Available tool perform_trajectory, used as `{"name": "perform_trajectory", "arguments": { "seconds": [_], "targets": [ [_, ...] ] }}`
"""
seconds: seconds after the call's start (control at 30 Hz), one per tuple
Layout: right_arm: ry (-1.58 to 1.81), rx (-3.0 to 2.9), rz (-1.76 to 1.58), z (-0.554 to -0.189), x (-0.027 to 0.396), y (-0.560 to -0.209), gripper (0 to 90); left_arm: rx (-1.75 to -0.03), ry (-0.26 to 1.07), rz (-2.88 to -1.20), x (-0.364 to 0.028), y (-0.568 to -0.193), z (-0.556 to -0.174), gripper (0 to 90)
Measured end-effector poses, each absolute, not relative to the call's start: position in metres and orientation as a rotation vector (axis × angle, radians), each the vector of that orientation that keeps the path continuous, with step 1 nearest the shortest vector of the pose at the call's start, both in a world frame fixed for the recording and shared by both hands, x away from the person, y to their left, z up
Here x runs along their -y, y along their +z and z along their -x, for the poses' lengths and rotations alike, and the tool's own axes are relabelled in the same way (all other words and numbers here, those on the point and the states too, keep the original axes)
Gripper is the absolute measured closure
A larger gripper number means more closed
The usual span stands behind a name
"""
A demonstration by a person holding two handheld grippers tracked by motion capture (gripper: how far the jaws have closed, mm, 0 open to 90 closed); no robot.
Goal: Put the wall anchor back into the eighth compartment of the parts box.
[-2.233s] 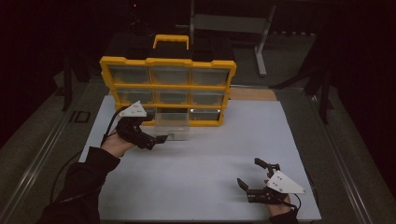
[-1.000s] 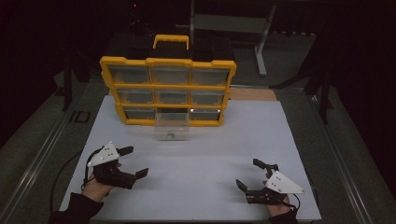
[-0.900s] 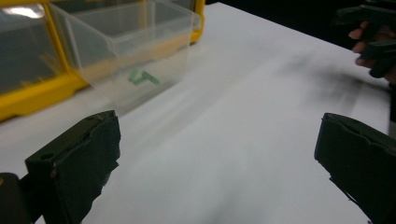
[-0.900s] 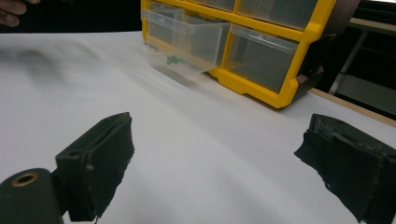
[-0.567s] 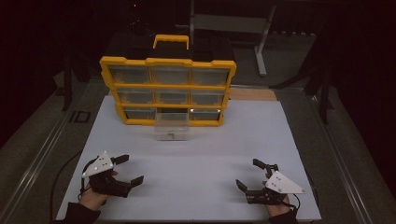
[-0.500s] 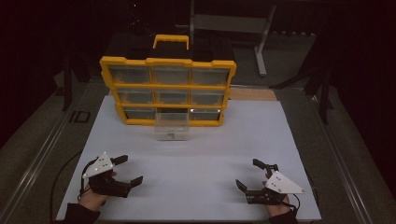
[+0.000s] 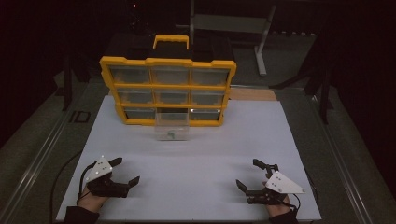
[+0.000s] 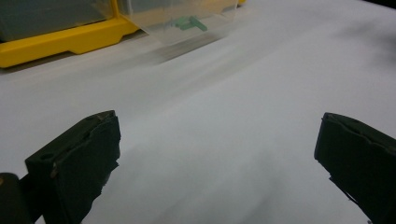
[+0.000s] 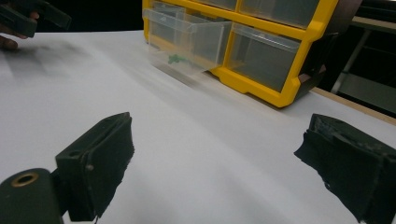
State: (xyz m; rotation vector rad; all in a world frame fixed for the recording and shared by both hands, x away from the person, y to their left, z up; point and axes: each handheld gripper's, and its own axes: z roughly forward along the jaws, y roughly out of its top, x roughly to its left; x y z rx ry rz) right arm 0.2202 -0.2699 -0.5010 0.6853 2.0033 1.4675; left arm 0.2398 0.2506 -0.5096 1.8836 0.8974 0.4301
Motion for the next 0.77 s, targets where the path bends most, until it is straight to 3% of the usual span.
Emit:
{"name": "perform_trajectory", "arguments": {
  "seconds": [0.77],
  "targets": [
    [1.456, -2.015, -0.694, -0.2212, 0.2689, -0.5024, 8.3, -0.895, 0.509, -1.887, -0.2449, -0.5104, -0.2362, 0.0]
  ]
}}
